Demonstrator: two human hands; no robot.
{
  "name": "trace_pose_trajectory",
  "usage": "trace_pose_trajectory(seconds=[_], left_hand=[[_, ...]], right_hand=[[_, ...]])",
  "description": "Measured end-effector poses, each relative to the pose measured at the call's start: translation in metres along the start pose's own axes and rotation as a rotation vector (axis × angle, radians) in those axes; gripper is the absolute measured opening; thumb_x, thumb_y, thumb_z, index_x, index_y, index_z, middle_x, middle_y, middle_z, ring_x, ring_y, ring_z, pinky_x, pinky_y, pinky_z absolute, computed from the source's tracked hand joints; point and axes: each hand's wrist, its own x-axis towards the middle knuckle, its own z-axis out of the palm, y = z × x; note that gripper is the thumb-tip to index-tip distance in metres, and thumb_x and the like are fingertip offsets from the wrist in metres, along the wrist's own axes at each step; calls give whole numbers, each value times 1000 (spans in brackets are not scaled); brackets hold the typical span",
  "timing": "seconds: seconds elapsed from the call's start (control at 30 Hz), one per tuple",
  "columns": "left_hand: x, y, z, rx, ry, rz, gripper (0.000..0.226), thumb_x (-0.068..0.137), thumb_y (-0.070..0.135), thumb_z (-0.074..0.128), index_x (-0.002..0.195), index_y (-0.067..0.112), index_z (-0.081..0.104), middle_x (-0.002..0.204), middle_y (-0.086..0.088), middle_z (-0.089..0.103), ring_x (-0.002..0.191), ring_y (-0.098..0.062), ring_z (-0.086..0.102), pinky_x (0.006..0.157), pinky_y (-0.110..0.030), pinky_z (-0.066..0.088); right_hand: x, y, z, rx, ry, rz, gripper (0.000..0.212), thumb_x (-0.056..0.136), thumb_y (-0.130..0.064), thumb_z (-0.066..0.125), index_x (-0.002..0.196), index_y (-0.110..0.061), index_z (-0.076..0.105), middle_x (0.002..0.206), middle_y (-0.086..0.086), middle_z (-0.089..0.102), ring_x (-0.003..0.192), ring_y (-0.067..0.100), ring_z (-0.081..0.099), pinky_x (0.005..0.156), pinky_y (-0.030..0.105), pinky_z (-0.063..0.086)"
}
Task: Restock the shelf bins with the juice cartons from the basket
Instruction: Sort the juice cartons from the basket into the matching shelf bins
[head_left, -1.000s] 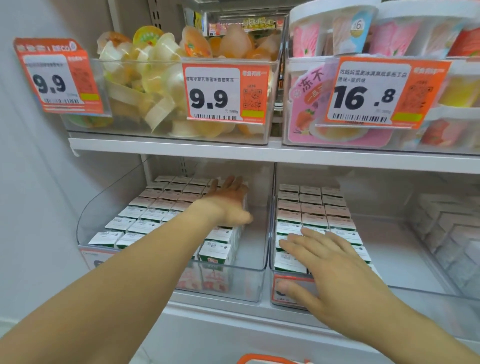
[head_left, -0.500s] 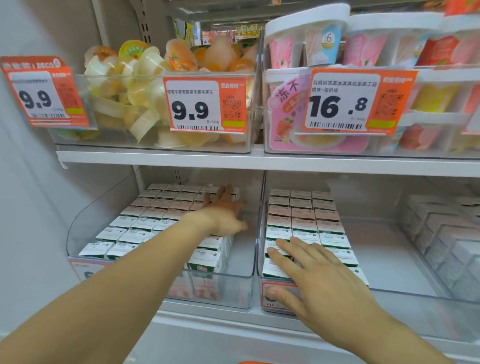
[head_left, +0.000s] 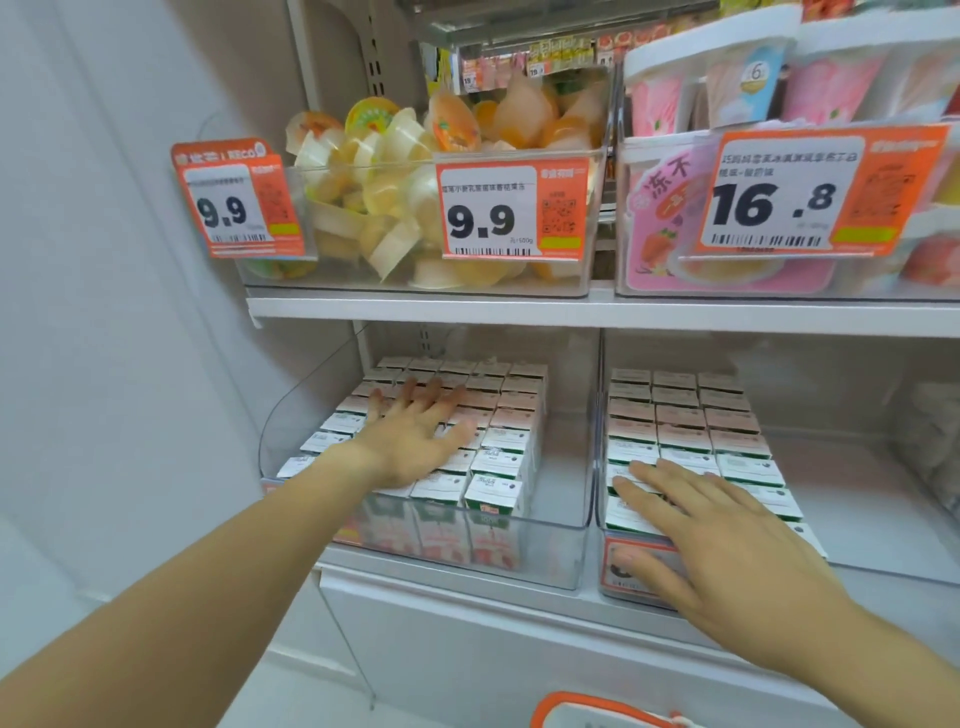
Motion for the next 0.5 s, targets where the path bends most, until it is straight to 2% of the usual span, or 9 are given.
trace_pose_trajectory(seconds=[0.13,0.2,0.27,0.3,0.33,0.37,0.43,0.5], left_hand=[[-3,-22,3,-13,-19,-56,65,93,73,12,153,50,2,165,12,-5,152,-16,-12,121,-52,-10],[-1,-19,1,-23,-28,-62,64,94,71,12,153,49,2,165,12,-5,152,-16,-12,120,-53,-10],[-5,-16,-2,-41,-4,-46,68,92,73,10,154,47,4,166,10,-4,152,-17,-12,120,-54,-11],[-9,-18,-2,-35,22,-44,69,91,73,11,155,46,6,166,9,-4,152,-17,-12,119,-54,-12],[-14,-19,-2,-21,43,-57,67,93,71,12,155,45,7,166,9,-4,152,-18,-12,118,-54,-13],[-17,-22,-1,1,50,-77,64,95,69,14,154,46,7,166,9,-5,152,-19,-12,117,-55,-13],[-19,-26,1,-10,16,-115,62,95,70,15,153,50,6,166,9,-5,152,-19,-11,117,-58,-10],[-17,-29,2,-44,-27,-138,63,93,74,15,152,53,4,166,10,-5,152,-18,-10,117,-58,-8]], right_hand=[[1,1,4,-10,36,-23,70,98,-68,20,131,-26,64,132,-5,65,120,20,63,97,41,54],[2,0,-1,19,30,-23,73,96,-71,15,135,-29,60,138,-7,60,127,19,59,103,39,48],[1,0,-4,74,0,-67,82,88,-78,4,148,-36,40,155,-15,37,145,13,36,117,33,25],[1,2,-3,113,-33,-80,87,82,-80,-2,153,-38,27,159,-20,22,150,10,21,120,29,11],[-1,4,-5,127,-75,-65,91,78,-80,-5,155,-38,19,160,-21,14,152,10,13,119,27,4],[-3,5,-8,130,-66,-51,91,78,-80,-3,155,-37,21,160,-19,17,151,12,17,119,28,7],[-10,9,-10,74,-10,-5,82,88,-76,10,147,-29,45,153,-8,44,141,19,43,117,39,30],[-19,14,-7,65,-13,61,73,92,-70,21,141,-27,53,144,-6,55,134,22,51,111,45,41]])
